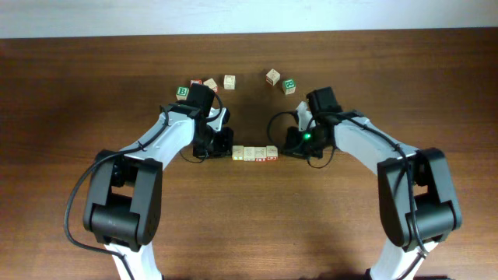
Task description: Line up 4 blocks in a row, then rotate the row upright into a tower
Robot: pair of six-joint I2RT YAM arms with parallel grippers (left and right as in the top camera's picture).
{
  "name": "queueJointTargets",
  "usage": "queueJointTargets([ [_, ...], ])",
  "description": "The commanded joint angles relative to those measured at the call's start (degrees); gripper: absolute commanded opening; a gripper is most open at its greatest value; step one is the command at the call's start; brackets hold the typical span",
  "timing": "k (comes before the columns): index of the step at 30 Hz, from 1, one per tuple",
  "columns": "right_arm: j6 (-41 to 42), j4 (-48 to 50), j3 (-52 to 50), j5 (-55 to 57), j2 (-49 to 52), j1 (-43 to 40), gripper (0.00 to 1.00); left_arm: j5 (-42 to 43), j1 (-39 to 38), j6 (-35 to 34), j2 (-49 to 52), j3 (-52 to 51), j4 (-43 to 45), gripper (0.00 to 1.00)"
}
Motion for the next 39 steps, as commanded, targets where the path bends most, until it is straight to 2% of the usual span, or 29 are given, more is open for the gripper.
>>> queueJointTargets([
  [1,-0.9,4.0,-3.0,-7.2,0.3,-4.3,0.04,1.0,-0.2,-0.3,0.4,-0.3,-0.1,0.0],
  [4,-1.9,13.8,-9.5,-17.5,0.4,-7.4,0.04,1.0,-0.2,-0.3,0.4,-0.3,-0.1,0.0],
  [28,0.9,18.5,-9.7,-19.6,2.0,-3.8,0.04,1.0,-0.2,-0.3,0.4,-0.3,0.1,0.0],
  [39,0.7,18.6,-9.4,-19.6,-1.6,-0.8,0.04,1.0,-0.2,-0.3,0.4,-0.3,0.1,0.0],
])
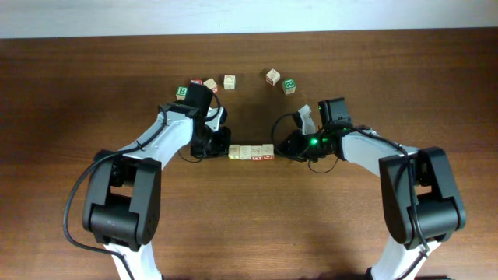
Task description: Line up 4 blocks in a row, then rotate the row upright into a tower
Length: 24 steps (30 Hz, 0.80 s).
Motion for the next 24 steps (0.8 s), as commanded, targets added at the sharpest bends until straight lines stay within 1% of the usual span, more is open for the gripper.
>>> queueJointTargets([
  [1,0.0,-0.3,0.1,-2.3,-2.1,1.8,0.04,2.8,-0.7,-0.3,0.4,-0.3,0.1,0.0],
  [7,0.0,-0.9,0.1,-2.3,-7.0,1.8,0.04,2.8,-0.7,-0.3,0.4,-0.3,0.1,0.0],
  [13,0.2,-1.6,1.0,-1.7,-7.1,4.4,0.04,2.8,-0.7,-0.3,0.4,-0.3,0.1,0.0],
  [17,0.6,-8.0,4.3,3.1,-7.1,1.3,0.04,2.7,-0.7,-0.3,0.4,-0.3,0.0,0.0],
  [19,0.6,-17.3,6.8,9.8,-7.1,-1.8,0.04,2.7,-0.7,-0.3,0.4,-0.3,0.0,0.0],
  [23,0.6,-28.7,8.4,18.8,-7.1,-7.4,0.04,2.5,-0.7,-0.3,0.4,-0.3,-0.1,0.0],
  [24,0.5,-30.2,8.4,21.7,-7.1,-8.5,0.04,2.5,-0.7,-0.3,0.4,-0.3,0.0,0.0],
])
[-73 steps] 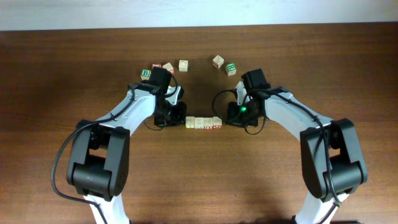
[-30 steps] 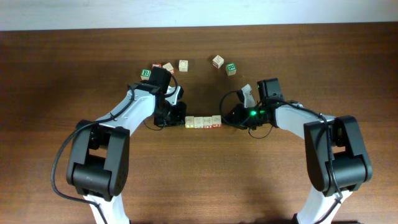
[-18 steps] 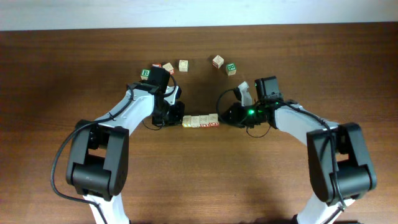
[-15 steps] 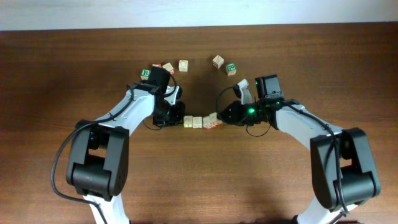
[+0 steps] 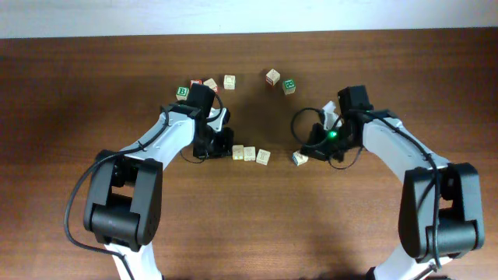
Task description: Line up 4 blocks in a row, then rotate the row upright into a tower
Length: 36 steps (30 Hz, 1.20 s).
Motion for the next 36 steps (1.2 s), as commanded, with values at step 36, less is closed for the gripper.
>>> queueJointTargets([
  [36,3.9,10.3,0.9,9.2,4.9,14.1,0.04,0.6,-0.1,-0.3,0.4,-0.3,0.1,0.0],
])
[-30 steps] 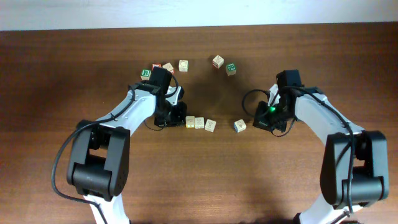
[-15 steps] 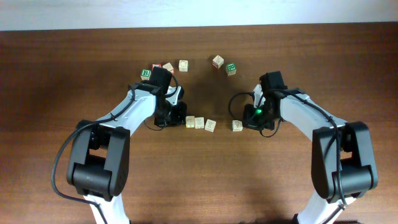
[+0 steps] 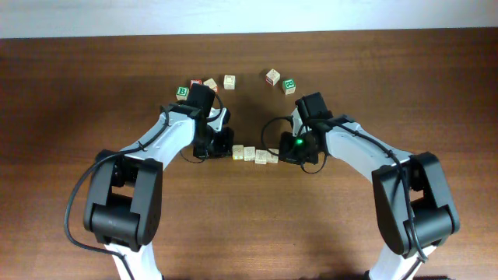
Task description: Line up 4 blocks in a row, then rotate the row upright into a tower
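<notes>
A short row of pale wooden letter blocks [image 3: 250, 154] lies mid-table, bending slightly down toward its right end [image 3: 268, 159]. My left gripper [image 3: 221, 145] sits at the row's left end, touching or nearly touching the first block [image 3: 237, 151]. My right gripper [image 3: 289, 149] is at the right end, its green light lit, close against the last block. The overhead view hides both sets of fingers under the wrists, so neither jaw gap shows.
Loose blocks lie along the back: a green one [image 3: 182, 92], a red one [image 3: 196, 82] and two tan ones [image 3: 210, 84] [image 3: 229, 81] behind the left arm, and a tan one [image 3: 272, 76] and a green one [image 3: 289, 85] behind the right arm.
My right gripper has moved left, from well right of the row to its right end. The block that lay apart by that gripper is now back at the end of the row. The left arm is unchanged.
At first a straight row of blocks lay between the two grippers. The right gripper then stood a little differently at the row's end. Later it was off to the right with one block pulled away and the row bent. Now it is back against the row.
</notes>
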Robot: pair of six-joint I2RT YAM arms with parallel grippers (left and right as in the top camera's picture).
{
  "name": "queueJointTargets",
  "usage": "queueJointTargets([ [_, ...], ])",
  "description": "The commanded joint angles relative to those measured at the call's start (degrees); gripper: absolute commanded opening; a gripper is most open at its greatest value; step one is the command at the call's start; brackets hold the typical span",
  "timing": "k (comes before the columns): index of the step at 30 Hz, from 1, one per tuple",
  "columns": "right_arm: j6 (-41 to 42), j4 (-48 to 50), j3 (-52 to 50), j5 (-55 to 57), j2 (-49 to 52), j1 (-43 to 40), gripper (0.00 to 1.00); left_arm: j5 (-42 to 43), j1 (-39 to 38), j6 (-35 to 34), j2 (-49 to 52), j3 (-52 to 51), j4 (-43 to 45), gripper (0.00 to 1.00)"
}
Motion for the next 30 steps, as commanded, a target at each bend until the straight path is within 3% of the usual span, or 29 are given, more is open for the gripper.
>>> queueJointTargets([
  [1,0.4,0.4,0.8,-0.6,0.5,0.7,0.04,0.6,-0.1,-0.3,0.4,-0.3,0.1,0.0],
  [23,2.3,5.7,1.0,-1.0,0.5,3.9,0.04,0.6,-0.1,-0.3,0.4,-0.2,1.0,0.0],
  [30,1.9,-5.7,4.9,5.3,0.5,3.9,0.11,0.5,-0.1,-0.3,0.4,-0.3,1.0,0.0],
])
